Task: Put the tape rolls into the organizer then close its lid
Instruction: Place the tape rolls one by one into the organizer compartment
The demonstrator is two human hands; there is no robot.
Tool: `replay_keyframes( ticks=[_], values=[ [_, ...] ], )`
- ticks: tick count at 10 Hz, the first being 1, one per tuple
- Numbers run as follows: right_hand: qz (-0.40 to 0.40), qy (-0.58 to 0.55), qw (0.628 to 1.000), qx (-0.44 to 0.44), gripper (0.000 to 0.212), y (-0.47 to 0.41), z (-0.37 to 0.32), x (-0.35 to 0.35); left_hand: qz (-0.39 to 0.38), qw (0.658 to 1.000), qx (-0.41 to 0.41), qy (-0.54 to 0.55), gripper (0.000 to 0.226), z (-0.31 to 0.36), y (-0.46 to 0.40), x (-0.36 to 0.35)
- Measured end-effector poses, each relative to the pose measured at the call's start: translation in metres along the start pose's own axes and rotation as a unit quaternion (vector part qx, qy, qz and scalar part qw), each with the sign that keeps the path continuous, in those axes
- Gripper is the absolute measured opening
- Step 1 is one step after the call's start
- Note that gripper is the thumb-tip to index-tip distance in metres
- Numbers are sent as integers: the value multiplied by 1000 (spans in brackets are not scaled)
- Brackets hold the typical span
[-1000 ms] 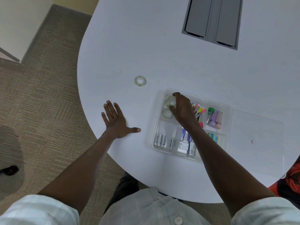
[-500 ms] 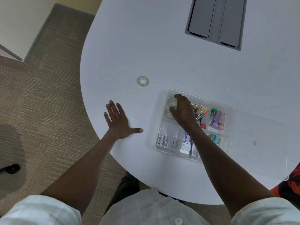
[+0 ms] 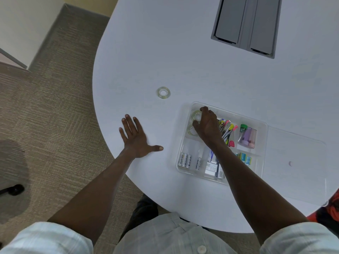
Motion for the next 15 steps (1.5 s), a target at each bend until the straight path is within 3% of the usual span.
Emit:
replay_keyframes(
  ticks=[7,15],
  values=[
    [0,-13,1000,-16,34,4,2,-1,1,1000,4,-5,164,1,0,-1],
    [3,-20,1000,-4,42,8,1,4,-1,1000,3,-5,164,1,0,-1]
  ],
)
Point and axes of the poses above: each hand's wrist, its own y-axis away from the middle knuckle, its own x-axis out of the back of the hand, z = x × y, the point moved 3 cm from there along -y, towards the middle knuckle, and after that the axes turned 4 degrees about x, right-handed, at the moved point
